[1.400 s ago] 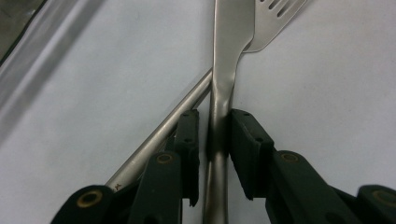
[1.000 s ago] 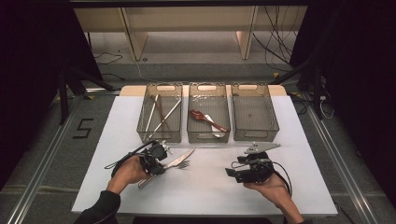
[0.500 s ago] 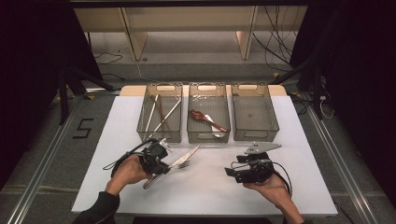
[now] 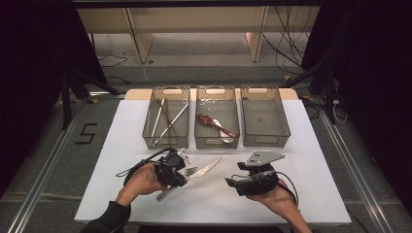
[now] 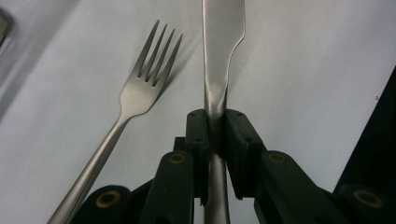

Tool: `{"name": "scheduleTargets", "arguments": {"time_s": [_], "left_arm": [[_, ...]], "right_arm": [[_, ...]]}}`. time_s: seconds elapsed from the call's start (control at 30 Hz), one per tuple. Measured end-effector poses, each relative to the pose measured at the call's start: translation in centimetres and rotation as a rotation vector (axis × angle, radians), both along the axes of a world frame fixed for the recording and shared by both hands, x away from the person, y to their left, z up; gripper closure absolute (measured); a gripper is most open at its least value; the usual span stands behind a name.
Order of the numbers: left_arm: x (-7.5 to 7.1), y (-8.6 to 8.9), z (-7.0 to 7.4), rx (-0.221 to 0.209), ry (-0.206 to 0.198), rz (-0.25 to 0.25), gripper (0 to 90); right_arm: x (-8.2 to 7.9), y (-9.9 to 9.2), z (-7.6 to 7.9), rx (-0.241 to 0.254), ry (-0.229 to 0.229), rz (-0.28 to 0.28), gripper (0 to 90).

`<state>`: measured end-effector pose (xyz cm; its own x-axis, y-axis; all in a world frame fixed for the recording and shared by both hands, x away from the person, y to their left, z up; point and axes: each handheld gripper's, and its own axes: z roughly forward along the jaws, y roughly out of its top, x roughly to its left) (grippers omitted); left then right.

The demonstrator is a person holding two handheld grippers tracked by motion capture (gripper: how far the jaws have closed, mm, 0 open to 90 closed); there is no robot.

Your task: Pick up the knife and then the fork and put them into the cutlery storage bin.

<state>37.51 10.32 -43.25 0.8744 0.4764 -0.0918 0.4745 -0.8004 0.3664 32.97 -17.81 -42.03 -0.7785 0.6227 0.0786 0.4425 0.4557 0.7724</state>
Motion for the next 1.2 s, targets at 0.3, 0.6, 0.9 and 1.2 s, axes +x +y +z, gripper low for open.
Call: {"name": "scheduleTargets", "arguments": {"time_s": [0.3,0.6,0.9,1.2], "left_arm": [[0.4,-1.2,0.4,-0.004,-0.01,-0.01,79.6],[1.6,-3.2,1.3,-0.053,-0.044,0.001,79.5],[3.8,-6.1,3.0,-0.143,-0.073,0.026,79.5],[6.8,-9.7,5.1,-0.224,-0.119,0.053,79.5]], "right_arm": [[-0.2,0.0,-0.2,-0.007,-0.009,-0.005,31.9],[-0.6,-0.4,-0.3,0.001,-0.02,-0.014,31.9],[-1.1,-1.4,-0.6,0.014,-0.022,-0.039,31.9],[-1.6,-2.7,-0.8,0.031,-0.032,-0.069,31.9]]}}
